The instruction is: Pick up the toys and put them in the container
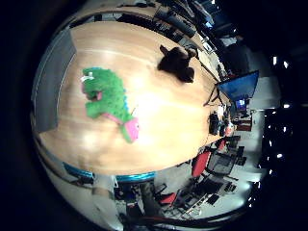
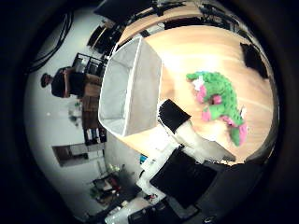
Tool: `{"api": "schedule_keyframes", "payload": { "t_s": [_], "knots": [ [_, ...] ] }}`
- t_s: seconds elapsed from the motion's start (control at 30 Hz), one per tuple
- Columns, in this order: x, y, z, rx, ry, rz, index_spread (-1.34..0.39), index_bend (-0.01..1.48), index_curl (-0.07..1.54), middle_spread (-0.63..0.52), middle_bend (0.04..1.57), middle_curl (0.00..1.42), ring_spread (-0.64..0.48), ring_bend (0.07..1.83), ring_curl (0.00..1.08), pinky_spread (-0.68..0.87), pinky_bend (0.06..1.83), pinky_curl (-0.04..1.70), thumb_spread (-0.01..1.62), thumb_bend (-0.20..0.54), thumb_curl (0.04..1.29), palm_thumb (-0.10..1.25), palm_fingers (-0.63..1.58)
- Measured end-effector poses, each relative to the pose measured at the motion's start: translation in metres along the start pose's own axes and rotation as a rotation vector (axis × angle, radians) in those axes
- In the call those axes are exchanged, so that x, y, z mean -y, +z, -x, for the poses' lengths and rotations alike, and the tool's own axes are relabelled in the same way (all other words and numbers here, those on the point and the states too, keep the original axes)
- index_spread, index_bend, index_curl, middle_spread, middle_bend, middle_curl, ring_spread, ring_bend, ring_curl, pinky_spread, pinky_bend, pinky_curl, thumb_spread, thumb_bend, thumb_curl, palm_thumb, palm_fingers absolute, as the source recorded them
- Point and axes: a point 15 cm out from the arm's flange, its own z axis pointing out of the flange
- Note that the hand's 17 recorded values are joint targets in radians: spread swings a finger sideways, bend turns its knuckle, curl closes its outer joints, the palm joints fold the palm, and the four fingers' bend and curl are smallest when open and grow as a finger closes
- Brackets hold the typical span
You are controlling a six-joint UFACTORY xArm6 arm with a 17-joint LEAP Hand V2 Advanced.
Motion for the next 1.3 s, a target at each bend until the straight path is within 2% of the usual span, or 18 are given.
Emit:
{"api": "schedule_keyframes", "payload": {
  "t_s": [0.9, 1.3],
  "knots": [
    [0.037, 0.11, -0.043, 0.005, 0.043, 0.117, -0.47, 0.17, 0.3, -0.15, 0.24, 0.37, -0.09, 0.46, 0.2, 0.39, 0.43, 0.22, 0.98, -0.025, 0.3, 0.44, 0.37],
    [0.033, 0.158, -0.062, 0.016, 0.066, 0.183, -0.46, 0.17, 0.3, -0.15, 0.22, 0.36, -0.09, 0.47, 0.2, 0.38, 0.43, 0.22, 0.97, -0.026, 0.3, 0.46, 0.35]
  ]
}}
